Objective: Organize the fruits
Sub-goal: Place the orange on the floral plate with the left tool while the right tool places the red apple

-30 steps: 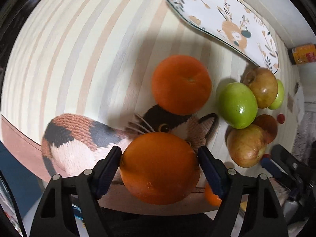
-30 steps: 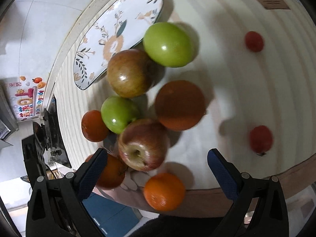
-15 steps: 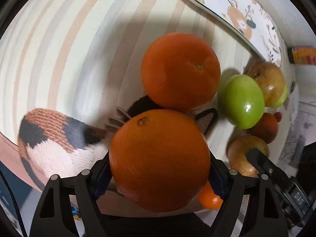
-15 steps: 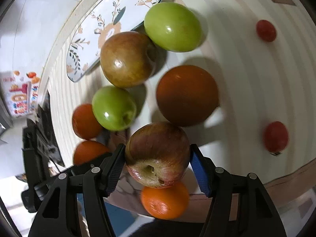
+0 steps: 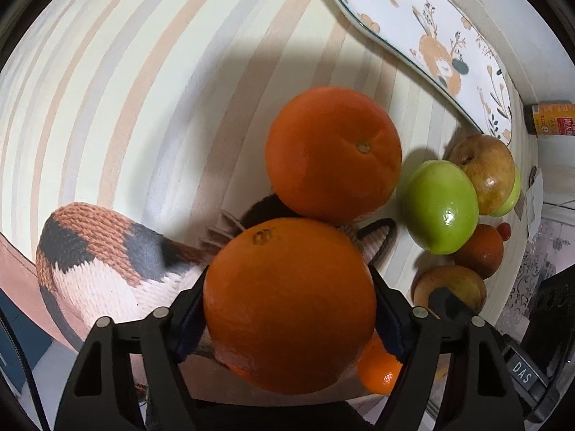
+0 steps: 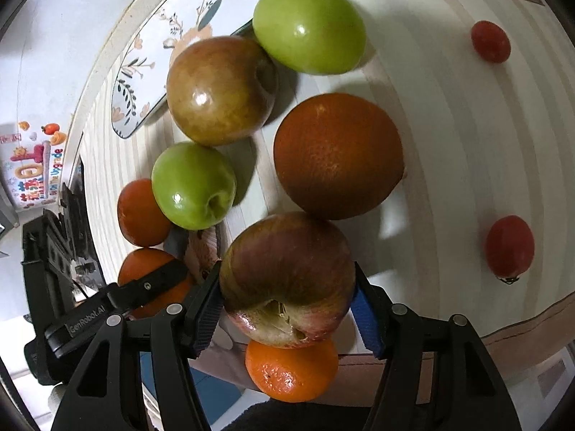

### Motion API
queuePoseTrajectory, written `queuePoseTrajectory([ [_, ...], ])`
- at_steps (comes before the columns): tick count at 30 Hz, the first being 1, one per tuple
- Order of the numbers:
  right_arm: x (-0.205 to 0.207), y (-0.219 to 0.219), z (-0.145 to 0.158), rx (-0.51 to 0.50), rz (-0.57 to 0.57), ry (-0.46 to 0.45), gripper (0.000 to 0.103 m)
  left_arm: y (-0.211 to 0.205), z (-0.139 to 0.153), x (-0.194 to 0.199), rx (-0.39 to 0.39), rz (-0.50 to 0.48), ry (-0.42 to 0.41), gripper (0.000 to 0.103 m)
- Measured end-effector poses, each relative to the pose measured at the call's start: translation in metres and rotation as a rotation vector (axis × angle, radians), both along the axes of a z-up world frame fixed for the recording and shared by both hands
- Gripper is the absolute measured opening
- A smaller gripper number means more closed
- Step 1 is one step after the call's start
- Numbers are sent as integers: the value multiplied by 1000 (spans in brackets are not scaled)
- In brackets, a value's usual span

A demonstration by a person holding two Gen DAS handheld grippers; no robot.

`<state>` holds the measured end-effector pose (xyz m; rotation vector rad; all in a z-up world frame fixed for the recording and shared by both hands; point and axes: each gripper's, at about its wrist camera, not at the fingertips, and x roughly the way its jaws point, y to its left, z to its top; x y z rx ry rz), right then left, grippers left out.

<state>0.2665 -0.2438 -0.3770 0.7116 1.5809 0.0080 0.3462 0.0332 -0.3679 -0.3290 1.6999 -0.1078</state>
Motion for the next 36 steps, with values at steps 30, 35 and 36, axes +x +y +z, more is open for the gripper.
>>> queuePoseTrajectory([
  [30,199,-23,77,-186,256,-200,66,-93,105,164,40,-190,-221,75],
  [35,236,-13,38,-183,369,-121,66,-99,71,200,43,-214,-130,75],
  [36,240,-10,34,-189,387,-113,66,-100,66,204,41,-213,-116,75],
])
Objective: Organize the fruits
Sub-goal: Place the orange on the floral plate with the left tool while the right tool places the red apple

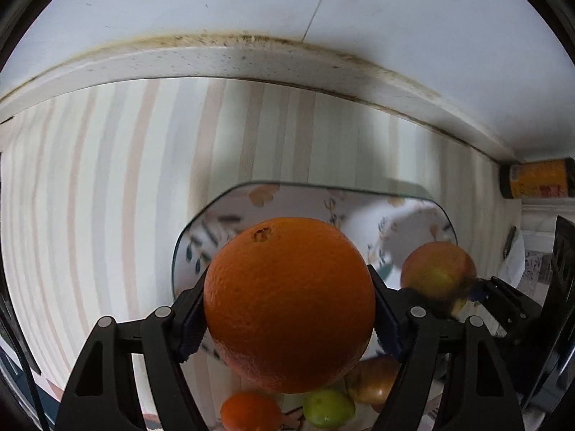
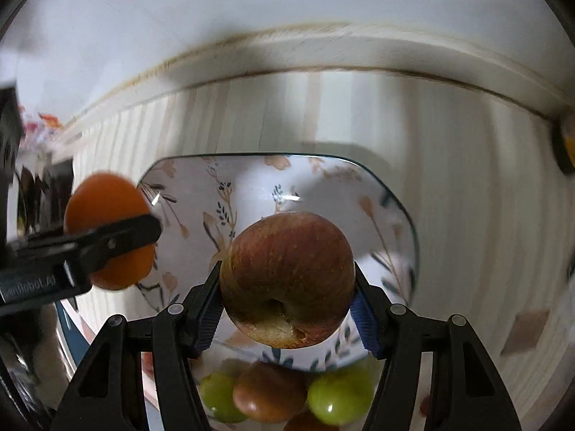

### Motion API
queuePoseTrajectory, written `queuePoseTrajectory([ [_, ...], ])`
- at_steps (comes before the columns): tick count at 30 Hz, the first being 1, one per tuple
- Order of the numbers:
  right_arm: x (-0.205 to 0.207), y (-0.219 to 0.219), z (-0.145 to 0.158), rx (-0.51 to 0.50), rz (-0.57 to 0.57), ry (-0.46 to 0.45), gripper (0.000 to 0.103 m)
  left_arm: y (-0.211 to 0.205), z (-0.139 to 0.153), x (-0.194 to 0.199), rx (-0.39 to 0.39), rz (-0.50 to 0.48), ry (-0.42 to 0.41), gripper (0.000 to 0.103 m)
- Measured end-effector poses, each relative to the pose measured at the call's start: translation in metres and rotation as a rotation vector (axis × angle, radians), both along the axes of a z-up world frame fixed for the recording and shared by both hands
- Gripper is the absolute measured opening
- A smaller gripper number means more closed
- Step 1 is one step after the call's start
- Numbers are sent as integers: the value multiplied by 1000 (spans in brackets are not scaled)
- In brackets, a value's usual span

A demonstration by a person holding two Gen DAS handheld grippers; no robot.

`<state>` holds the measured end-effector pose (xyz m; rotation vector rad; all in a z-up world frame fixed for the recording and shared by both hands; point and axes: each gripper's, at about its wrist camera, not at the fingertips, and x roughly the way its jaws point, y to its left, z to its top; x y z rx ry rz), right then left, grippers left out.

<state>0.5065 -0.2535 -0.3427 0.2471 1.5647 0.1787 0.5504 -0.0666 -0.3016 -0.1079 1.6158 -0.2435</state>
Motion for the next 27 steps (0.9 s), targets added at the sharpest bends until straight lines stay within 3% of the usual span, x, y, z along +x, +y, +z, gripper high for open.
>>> queuePoseTrajectory([
  [5,13,17,-21,-10,69,46,66,-7,-21,14,-14,-24,74,75],
  [13,30,18,-30,-11,86,89,67,-9,-35,14,38,4,130,76],
  [15,34,18,-31,-4,78,108,79,-10,-38,13,35,8,140,76],
  [18,38,14,-28,-9,59,108,90,-15,-41,10,59,-6,132,76],
  [21,33,12,-28,-4,51,125,93,-19,-48,7,75,-19,151,76],
  [24,30,12,-24,-8,38,123,93,-22,-44,10,57,-16,116,90],
  [27,28,10,-17,-18,23,110,94,-29,-32,12,35,-17,85,94],
])
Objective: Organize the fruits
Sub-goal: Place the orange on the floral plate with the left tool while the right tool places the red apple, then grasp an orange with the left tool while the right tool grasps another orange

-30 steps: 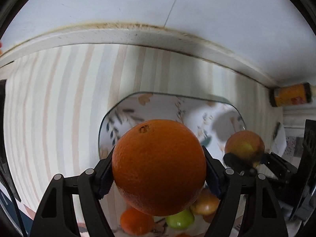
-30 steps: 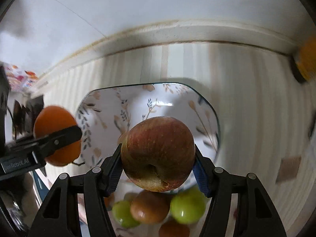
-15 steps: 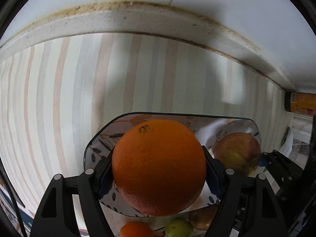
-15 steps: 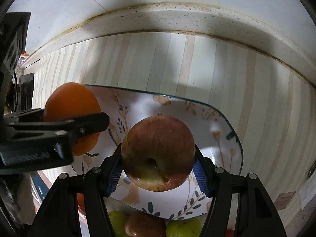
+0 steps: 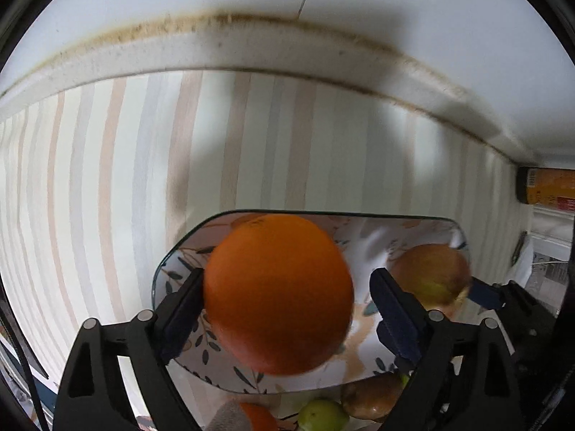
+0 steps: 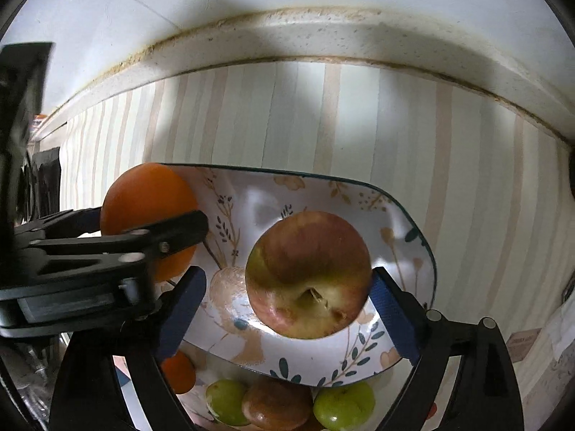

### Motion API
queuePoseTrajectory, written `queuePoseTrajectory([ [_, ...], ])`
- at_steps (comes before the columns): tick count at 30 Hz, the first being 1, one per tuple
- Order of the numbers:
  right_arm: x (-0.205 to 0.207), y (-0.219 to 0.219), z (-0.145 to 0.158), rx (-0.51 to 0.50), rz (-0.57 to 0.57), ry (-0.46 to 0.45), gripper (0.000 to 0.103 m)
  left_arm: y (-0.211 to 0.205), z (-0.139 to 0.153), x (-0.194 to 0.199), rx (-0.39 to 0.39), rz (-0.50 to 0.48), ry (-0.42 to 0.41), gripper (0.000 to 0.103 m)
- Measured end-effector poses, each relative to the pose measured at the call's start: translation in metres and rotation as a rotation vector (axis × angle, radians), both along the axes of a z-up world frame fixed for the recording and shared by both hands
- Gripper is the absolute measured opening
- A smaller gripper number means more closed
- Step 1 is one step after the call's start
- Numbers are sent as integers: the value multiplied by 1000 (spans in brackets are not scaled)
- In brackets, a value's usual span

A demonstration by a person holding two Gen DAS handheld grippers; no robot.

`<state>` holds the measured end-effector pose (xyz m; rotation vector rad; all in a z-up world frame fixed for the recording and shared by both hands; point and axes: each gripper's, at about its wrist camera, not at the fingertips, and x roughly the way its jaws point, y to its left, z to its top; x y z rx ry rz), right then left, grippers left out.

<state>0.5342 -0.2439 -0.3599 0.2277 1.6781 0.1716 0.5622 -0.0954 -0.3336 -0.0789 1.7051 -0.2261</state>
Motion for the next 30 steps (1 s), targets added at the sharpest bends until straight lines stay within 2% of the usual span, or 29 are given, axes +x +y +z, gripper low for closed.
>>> queuePoseTrajectory([
  [7,-15,-6,33,-39,-23,-56,94,6,36,-13,6,24,-79,95],
  [10,-30,-11,48,-59,-38,-78,94,15,52,-21,34,40,-147,95],
  [17,-77,-15,82,-112,-72,-161,94,46,93,-72,89,60,-289,95],
  [24,-126,-5,122,-159,-98,-267,94,55,117,-123,109,77,-373,95],
  [30,-159,2,152,-210,-114,-341,94,59,150,-165,116,55,-459,95],
])
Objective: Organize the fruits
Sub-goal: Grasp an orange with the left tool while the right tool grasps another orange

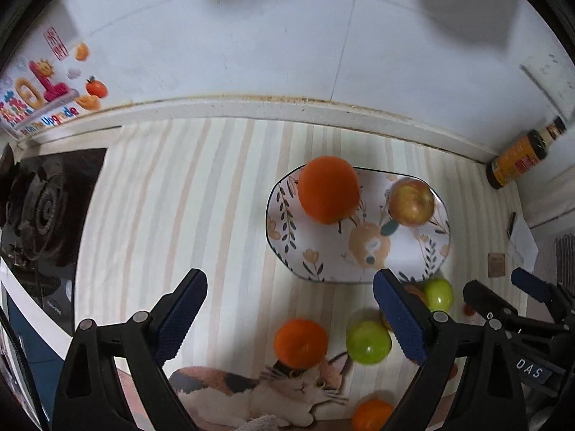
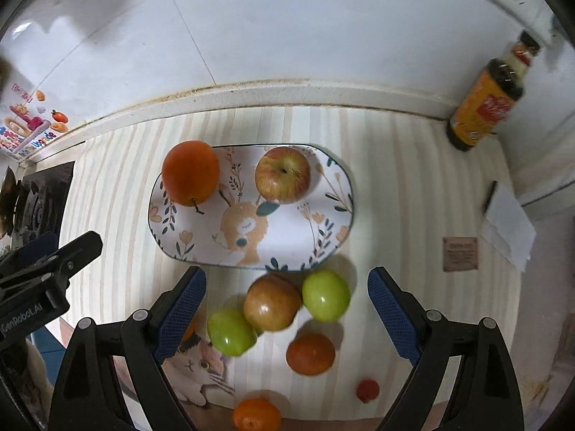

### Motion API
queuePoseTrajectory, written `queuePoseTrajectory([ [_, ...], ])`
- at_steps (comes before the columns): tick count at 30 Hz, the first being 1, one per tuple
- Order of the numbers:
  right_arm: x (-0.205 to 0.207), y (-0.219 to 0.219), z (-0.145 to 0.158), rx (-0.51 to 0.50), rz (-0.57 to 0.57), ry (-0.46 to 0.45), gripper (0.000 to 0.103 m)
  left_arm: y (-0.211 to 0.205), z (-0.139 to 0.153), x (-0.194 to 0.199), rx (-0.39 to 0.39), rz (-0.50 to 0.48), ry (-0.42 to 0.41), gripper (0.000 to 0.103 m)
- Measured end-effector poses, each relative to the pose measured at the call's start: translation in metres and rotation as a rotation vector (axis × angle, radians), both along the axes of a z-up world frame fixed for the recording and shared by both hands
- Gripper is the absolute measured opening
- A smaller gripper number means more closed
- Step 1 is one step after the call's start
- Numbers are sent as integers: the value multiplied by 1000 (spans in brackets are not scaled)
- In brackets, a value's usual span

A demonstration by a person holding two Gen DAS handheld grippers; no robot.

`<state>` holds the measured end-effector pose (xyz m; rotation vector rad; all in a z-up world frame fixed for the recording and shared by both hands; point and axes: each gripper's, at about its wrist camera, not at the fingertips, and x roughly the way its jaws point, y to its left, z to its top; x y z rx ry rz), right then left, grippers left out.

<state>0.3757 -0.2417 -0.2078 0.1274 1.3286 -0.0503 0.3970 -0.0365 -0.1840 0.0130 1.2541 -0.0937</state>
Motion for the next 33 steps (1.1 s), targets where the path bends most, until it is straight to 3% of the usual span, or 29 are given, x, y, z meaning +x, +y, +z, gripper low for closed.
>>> queuePoseTrajectory([
  [13,-70,10,57,-40,-29,-134,94,1,55,-64,-18,-40,-127,95],
  [21,-95,11,72,5,-62,-182,94,5,61,-83,-28,-25,-155,95],
  [24,-97,7,70,48,-81,-193,100,5,57,-82,-12,-22,-167,103],
  [28,-95,2,52,69,-87,-174,100,6,42,-78,-10,-9,-148,103],
  [33,-86,-9,11,103,-106,-97,101,3,1,-68,33,-4,-67,103],
])
